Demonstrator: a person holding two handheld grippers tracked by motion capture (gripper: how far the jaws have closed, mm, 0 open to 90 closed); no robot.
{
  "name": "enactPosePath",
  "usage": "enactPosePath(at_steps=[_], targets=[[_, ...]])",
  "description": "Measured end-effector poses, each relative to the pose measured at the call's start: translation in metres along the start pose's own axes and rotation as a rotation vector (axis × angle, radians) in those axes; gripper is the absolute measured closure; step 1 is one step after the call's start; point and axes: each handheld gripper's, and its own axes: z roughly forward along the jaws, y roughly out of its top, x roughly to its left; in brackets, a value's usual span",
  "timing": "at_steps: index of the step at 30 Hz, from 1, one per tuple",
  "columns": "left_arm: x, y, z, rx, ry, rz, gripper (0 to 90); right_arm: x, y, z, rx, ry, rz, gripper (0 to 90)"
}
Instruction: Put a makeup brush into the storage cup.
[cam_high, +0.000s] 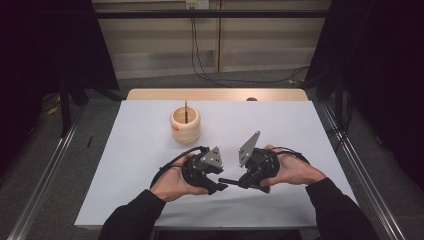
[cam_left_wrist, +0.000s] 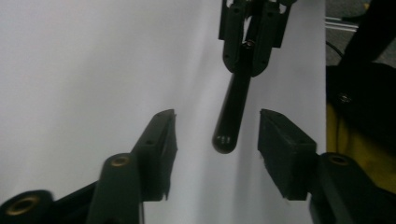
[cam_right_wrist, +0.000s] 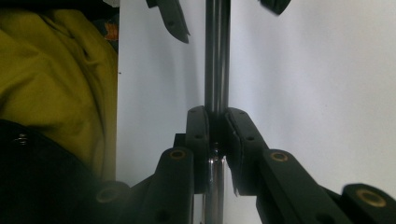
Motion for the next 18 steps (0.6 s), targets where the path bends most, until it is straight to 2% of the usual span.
enactPosePath(at_steps=[1, 3, 7, 8, 9, 10, 12, 13, 14, 16, 18], targets=[[0.0000, 0.0007, 0.0003, 0.014, -0.013, 0.004, 51.5, 0.0001, 0.0003, 0.0006, -0.002, 0.002, -0.006, 80.1], [-0.0007, 0.0016, 0.0016, 0.016, -0.005, 0.021, 55.6, 0.0006, 0.0011, 0.0015, 0.004, 0.008, -0.013, 80.2], [-0.0023, 0.0035, 0.0027, 0.036, -0.037, 0.038, 61.3, 0.0015, 0.0021, 0.0023, 0.002, 0.019, -0.023, 80.2], [-0.0032, 0.0035, 0.0041, 0.031, -0.024, 0.037, 61.4, 0.0020, 0.0021, 0.0026, 0.003, 0.022, -0.022, 80.2], [-0.0023, 0.0045, 0.0043, 0.048, -0.054, 0.040, 62.0, 0.0025, 0.0022, 0.0027, 0.001, 0.019, -0.022, 80.2], [-0.0050, 0.0043, 0.0067, 0.030, -0.011, 0.040, 62.3, 0.0024, 0.0024, 0.0031, 0.000, 0.021, -0.029, 80.1], [-0.0056, 0.0053, 0.0077, 0.021, -0.017, 0.043, 65.6, 0.0028, 0.0027, 0.0036, 0.000, 0.013, -0.030, 80.1], [-0.0044, 0.0063, 0.0068, 0.049, -0.050, 0.051, 65.7, 0.0030, 0.0028, 0.0038, 0.001, 0.019, -0.029, 80.1], [-0.0063, 0.0054, 0.0088, 0.040, -0.030, 0.052, 65.8, 0.0029, 0.0028, 0.0040, -0.002, 0.018, -0.032, 80.1], [-0.0060, 0.0047, 0.0089, 0.043, -0.052, 0.047, 69.0, 0.0035, 0.0032, 0.0043, -0.010, 0.021, -0.031, 80.2], [-0.0060, 0.0047, 0.0084, 0.048, -0.040, 0.042, 71.2, 0.0036, 0.0033, 0.0040, -0.008, 0.027, -0.037, 80.2]])
